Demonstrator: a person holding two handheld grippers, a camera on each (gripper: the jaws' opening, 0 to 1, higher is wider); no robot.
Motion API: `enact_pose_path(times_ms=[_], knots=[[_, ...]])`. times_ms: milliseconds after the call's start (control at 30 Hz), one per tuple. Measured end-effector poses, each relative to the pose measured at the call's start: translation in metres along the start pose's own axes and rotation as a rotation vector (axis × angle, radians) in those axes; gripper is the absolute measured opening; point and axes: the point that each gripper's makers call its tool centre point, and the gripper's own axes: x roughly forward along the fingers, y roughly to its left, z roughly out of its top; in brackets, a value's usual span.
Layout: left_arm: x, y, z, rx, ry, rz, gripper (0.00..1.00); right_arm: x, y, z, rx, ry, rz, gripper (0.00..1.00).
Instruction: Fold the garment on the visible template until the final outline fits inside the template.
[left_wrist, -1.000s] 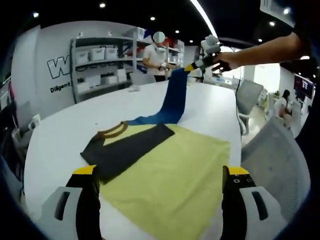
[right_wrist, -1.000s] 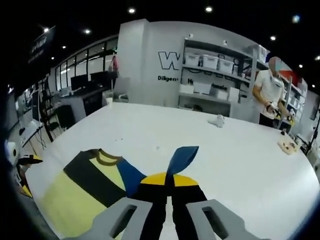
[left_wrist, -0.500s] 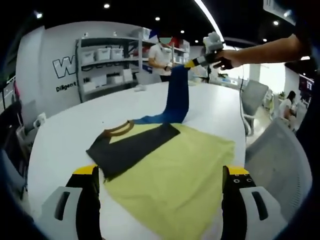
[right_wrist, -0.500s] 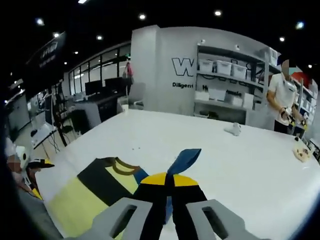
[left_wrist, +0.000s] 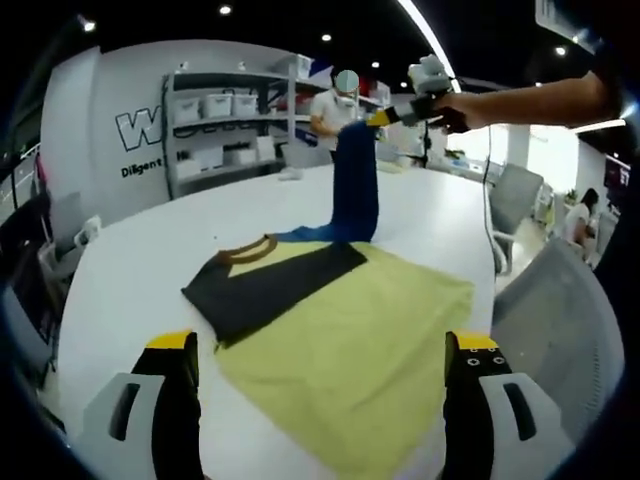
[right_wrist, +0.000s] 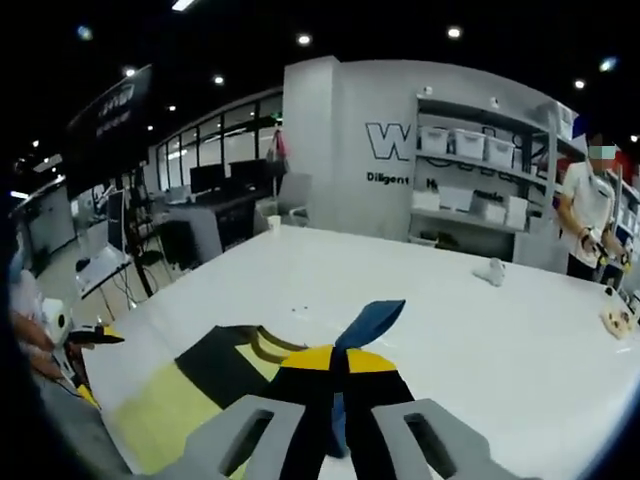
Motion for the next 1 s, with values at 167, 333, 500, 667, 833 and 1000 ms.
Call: enact_pose_path(times_ms=[167,333,500,667,833,1000], knots=[[-0.003,0.005,0.002,-0.004,-0.015,-0.001,0.99,0.008,0.012,0.009,0.012,-0.012,-0.005,0.00],[-0.003,0.005,0.001,0.019,-0.014,-0.009,0.99,0.010,0.023,0.014,0.004,-0.014,-0.004,0.00],[-0.003,0.005,0.000,0.034,-0.019,-0.020,0.99,0.013,0.034,0.020,-0.004,-0.016,0.001,0.00],[-0.004,0.005,0.000,0.008,-0.032,-0.028,0.99,0.016,0.045,0.025,-0.013,-0.018,0.003,0.00],[-0.004,0.002,-0.007,0.004,-0.032,-0.043,0.99,0.019,0.050,0.025,-0.021,-0.013,0.003,0.00],[-0.005,0.002,-0.008,-0.006,-0.037,-0.043,0.99,0.022,0.063,0.026,-0.032,-0.010,0.021,0.00]])
